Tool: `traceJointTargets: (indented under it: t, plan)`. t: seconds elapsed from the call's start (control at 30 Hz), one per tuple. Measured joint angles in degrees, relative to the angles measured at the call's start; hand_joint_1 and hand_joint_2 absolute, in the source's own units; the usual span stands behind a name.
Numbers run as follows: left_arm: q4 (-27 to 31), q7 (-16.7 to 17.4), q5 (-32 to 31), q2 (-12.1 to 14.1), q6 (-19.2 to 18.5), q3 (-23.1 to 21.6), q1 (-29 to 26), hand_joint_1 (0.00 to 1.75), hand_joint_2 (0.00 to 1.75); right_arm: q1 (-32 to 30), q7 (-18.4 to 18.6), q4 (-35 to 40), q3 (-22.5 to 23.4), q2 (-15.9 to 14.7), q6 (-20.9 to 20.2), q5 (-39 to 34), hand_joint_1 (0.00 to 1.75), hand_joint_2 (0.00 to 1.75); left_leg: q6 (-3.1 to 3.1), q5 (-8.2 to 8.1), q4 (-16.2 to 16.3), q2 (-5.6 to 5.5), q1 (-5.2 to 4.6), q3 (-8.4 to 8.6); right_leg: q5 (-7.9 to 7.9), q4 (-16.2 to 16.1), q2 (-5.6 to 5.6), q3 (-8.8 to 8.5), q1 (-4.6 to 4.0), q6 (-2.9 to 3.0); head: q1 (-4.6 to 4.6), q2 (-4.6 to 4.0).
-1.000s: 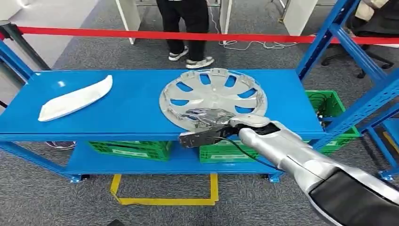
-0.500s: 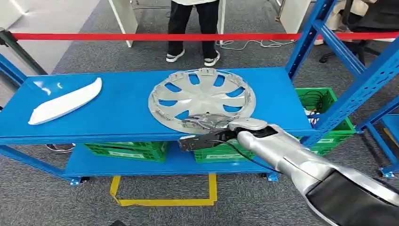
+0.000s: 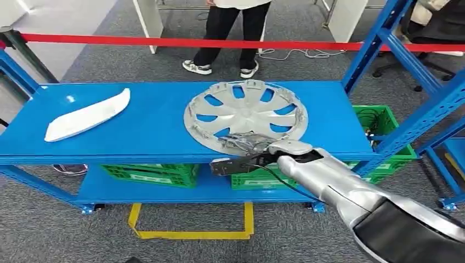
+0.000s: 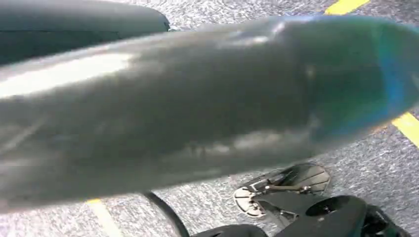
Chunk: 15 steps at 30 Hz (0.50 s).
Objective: Take the parts from the cabinet and place them on the table.
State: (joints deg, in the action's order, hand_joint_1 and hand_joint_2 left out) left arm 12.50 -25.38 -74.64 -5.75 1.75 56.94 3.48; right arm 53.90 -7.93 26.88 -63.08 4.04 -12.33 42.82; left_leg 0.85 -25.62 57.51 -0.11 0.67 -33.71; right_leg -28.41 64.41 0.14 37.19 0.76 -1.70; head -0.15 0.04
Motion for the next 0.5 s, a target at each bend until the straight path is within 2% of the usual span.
traceJointTargets:
  t: [0.03, 0.07, 0.1, 0.17, 0.23, 0.27, 0.3, 0.33, 0.37, 0.4, 0.43, 0.47, 0.5]
  plan:
    - [0.00, 0.02, 0.00, 0.00, 0.02, 0.00, 0.02, 0.00, 0.00, 0.05, 0.00, -0.02, 0.00, 0.00, 0.02, 0.00, 0.00, 1.75, -0.22, -0.14, 0.24, -0.09, 0.04, -0.01, 1.30, -4.68, -0.20, -2.49, 0.16, -0.05, 0.02, 0.00]
    - [0.00, 0.02, 0.00, 0.07, 0.04, 0.09, 0.02, 0.00, 0.00, 0.06, 0.00, -0.04, 0.00, 0.00, 0.04, 0.02, 0.00, 1.75, -0.56, -0.18, 0.36, -0.16, -0.08, -0.22, -0.24, -5.53, -0.16, -2.92, -0.02, 0.11, -0.04, 0.00]
    - [0.00, 0.02, 0.00, 0.07, 0.09, 0.15, 0.03, 0.00, 0.00, 0.13, -0.02, -0.07, -0.02, 0.15, 0.07, 0.02, 0.00, 1.75, -1.02, -0.41, 0.81, -0.35, -0.38, -0.34, 0.28, -5.83, 0.07, -3.56, -0.06, 0.69, -0.05, 0.00]
    - [0.00, 0.02, 0.00, 0.07, 0.09, 0.33, -0.04, 0.00, 0.00, 0.13, 0.00, -0.22, -0.02, 0.17, 0.09, 0.04, 0.00, 1.75, -1.54, -0.14, 0.43, -0.33, -0.26, -0.16, 0.29, -5.65, 0.16, -3.49, -0.27, 1.22, -0.15, 0.00]
    - [0.00, 0.02, 0.00, 0.11, 0.09, 0.35, -0.05, 0.00, 0.00, 0.24, 0.00, -0.35, -0.02, 0.50, 0.07, 0.07, 0.00, 1.75, -2.06, -0.78, 1.03, -0.28, -0.11, -0.32, 0.76, -5.98, 0.02, -3.65, 0.15, 2.00, -0.17, 0.00]
    - [0.00, 0.02, 0.00, 0.02, 0.09, 0.37, -0.06, 0.00, 0.00, 0.27, 0.00, -0.46, 0.02, 0.52, -0.02, 0.11, 1.66, 1.75, -2.35, -2.57, 3.25, -0.15, -0.11, -1.20, 0.79, -5.98, 0.04, -3.66, 0.15, 2.10, -0.39, 0.00]
    - [0.00, 0.02, 0.00, -0.02, 0.11, 0.37, -0.07, 0.00, 0.00, 0.30, 0.02, -0.57, 0.04, 0.52, -0.11, 0.18, 1.75, 1.75, -2.54, -4.92, 7.35, -0.14, -0.02, -2.91, 0.81, -5.98, 0.01, -3.60, 0.13, 2.42, -0.35, 0.00]
    - [0.00, 0.02, -0.02, -0.02, 0.11, 0.39, -0.11, 0.00, 0.00, 0.26, 0.02, -0.65, 0.04, 0.52, -0.20, 0.20, 1.75, 1.75, -2.68, -7.17, 12.28, -0.14, -0.02, -4.99, 0.80, -5.97, 0.01, -3.58, 0.07, 2.44, -0.37, 0.00]
    - [0.00, 0.02, -0.02, 0.00, 0.15, 0.42, -0.17, 0.00, 0.00, 0.19, -0.02, -0.76, 0.04, 0.52, -0.35, 0.24, 1.75, 1.75, -2.76, -8.37, 16.05, -0.14, -0.02, -6.57, 0.80, -5.97, 0.02, -3.58, 0.04, 2.45, -0.37, 0.00]
    - [0.00, 0.02, -0.02, 0.00, 0.22, 0.44, -0.21, 0.00, 0.00, 0.18, -0.24, -0.92, 0.04, 0.52, -0.46, 0.26, 1.75, 1.75, -2.78, -8.30, 17.49, -0.14, -0.02, -7.18, 0.79, -5.96, 0.04, -3.61, 0.03, 2.46, -0.35, 0.00]
    - [0.00, 0.02, 0.00, 0.00, 0.24, 0.46, -0.22, 0.00, 0.00, 0.21, -0.55, -1.01, 0.04, 0.52, -0.48, 0.28, 1.75, 1.75, -2.68, -6.97, 16.37, -0.14, -0.02, -6.68, 0.79, -5.95, 0.09, -3.63, 0.03, 2.45, -0.39, 0.00]
    - [0.00, 0.02, -0.02, 0.02, 0.24, 0.50, -0.21, 0.00, 0.00, 0.37, -0.90, -1.03, 0.07, 0.52, -0.48, 0.33, 1.75, 1.75, -2.52, -4.92, 13.32, -0.14, -0.02, -5.29, 0.79, -5.95, 0.15, -3.66, 0.03, 2.45, -0.37, 0.00]
    - [0.00, 0.02, -0.02, 0.07, 0.24, 0.52, -0.21, 0.00, 0.00, 0.60, -1.16, -1.05, 0.09, 0.52, -0.50, 0.37, 1.75, 1.75, -2.31, -2.52, 8.78, -0.14, -0.02, -3.17, 0.78, -5.95, 0.20, -3.75, 0.03, 2.43, -0.37, 0.00]
